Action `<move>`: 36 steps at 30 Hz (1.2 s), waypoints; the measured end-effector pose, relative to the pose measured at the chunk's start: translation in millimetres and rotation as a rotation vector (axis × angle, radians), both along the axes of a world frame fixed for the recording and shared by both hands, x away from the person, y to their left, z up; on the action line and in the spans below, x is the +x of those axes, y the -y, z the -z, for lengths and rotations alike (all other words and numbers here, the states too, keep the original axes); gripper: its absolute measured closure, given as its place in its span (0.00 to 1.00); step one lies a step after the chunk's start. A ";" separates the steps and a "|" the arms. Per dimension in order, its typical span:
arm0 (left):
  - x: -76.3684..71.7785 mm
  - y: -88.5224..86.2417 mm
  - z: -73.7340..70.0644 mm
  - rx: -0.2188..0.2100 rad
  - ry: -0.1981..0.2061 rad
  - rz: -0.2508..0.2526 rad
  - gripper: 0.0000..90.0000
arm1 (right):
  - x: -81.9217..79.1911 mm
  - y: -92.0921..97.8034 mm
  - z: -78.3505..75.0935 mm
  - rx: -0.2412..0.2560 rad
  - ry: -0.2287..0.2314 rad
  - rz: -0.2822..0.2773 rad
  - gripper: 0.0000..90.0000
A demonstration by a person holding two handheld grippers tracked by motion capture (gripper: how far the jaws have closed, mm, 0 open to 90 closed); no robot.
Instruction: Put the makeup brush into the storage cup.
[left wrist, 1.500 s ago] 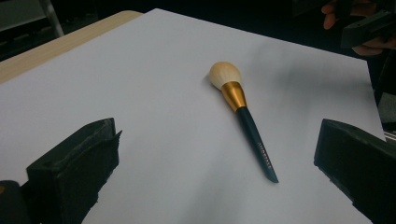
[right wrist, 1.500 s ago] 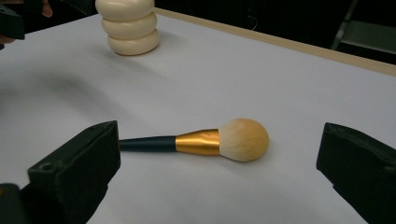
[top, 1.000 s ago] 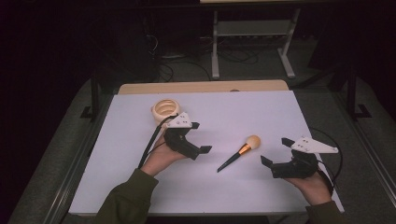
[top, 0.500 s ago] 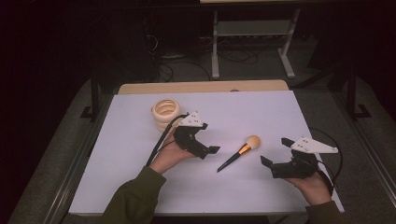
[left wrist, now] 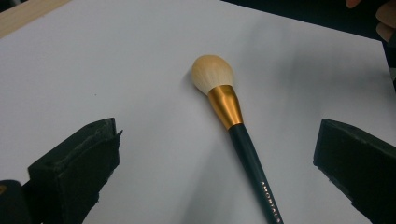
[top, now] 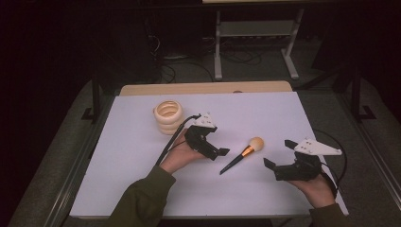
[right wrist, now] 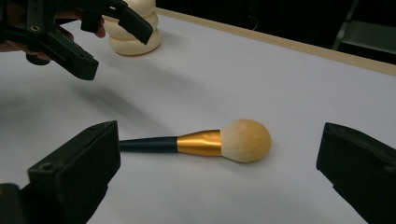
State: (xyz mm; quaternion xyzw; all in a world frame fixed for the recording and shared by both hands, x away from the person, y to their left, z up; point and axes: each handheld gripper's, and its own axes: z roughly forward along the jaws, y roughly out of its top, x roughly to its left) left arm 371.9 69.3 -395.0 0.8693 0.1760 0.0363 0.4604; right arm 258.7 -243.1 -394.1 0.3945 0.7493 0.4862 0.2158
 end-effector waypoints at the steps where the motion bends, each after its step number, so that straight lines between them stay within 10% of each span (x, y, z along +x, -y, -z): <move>1: 0.6 1.6 0.5 0.002 -0.003 0.002 0.00 | 0.2 0.1 0.2 -0.003 0.001 -0.002 0.00; 36: 18.5 65.2 3.7 0.191 -0.040 0.055 0.08 | 0.5 0.0 0.7 -0.003 0.001 -0.010 0.00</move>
